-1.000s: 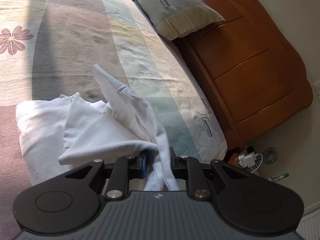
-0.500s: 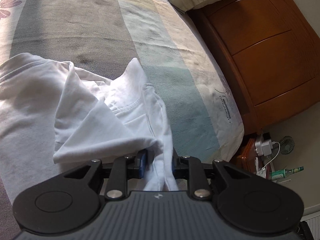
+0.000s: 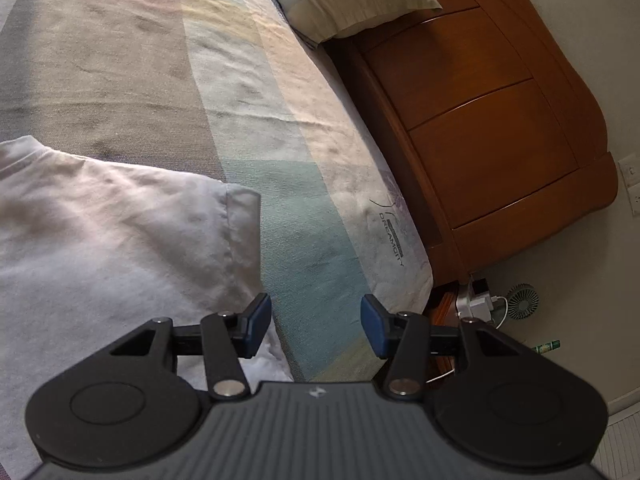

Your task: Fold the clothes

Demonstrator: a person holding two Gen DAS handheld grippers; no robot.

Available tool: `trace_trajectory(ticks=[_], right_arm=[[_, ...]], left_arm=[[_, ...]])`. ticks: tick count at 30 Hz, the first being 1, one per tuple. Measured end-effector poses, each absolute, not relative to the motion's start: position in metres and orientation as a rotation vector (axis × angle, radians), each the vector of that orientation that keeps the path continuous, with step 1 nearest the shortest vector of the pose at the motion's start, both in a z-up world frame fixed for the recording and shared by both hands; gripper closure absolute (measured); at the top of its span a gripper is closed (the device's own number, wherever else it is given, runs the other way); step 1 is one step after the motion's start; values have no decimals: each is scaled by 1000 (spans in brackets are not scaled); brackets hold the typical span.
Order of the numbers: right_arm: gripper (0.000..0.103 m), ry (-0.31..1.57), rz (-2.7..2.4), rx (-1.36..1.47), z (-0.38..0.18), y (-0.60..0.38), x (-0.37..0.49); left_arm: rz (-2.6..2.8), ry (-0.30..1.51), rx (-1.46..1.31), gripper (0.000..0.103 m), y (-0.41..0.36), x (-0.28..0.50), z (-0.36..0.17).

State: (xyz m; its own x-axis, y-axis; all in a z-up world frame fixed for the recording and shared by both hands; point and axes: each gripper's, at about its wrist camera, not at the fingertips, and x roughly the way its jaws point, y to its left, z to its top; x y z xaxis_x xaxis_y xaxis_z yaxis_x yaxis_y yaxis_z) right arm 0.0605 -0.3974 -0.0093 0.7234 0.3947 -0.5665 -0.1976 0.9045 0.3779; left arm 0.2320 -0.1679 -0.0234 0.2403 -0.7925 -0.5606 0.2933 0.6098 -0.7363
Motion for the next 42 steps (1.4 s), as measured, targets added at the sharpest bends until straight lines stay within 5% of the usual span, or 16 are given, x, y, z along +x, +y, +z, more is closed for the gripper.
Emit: trace_trajectory(ticks=[9, 24, 34, 42], right_arm=[[0, 692, 353, 341, -15, -404, 65], [0, 722, 309, 417, -26, -418, 69], [0, 714, 318, 385, -19, -409, 63], [0, 716, 326, 373, -18, -408, 62]], left_arm=[[-743, 966, -91, 43, -142, 175, -5], [-663, 660, 862, 39, -142, 16, -68], [-612, 606, 890, 37, -135, 16, -65], [-588, 716, 652, 38, -98, 32, -50]])
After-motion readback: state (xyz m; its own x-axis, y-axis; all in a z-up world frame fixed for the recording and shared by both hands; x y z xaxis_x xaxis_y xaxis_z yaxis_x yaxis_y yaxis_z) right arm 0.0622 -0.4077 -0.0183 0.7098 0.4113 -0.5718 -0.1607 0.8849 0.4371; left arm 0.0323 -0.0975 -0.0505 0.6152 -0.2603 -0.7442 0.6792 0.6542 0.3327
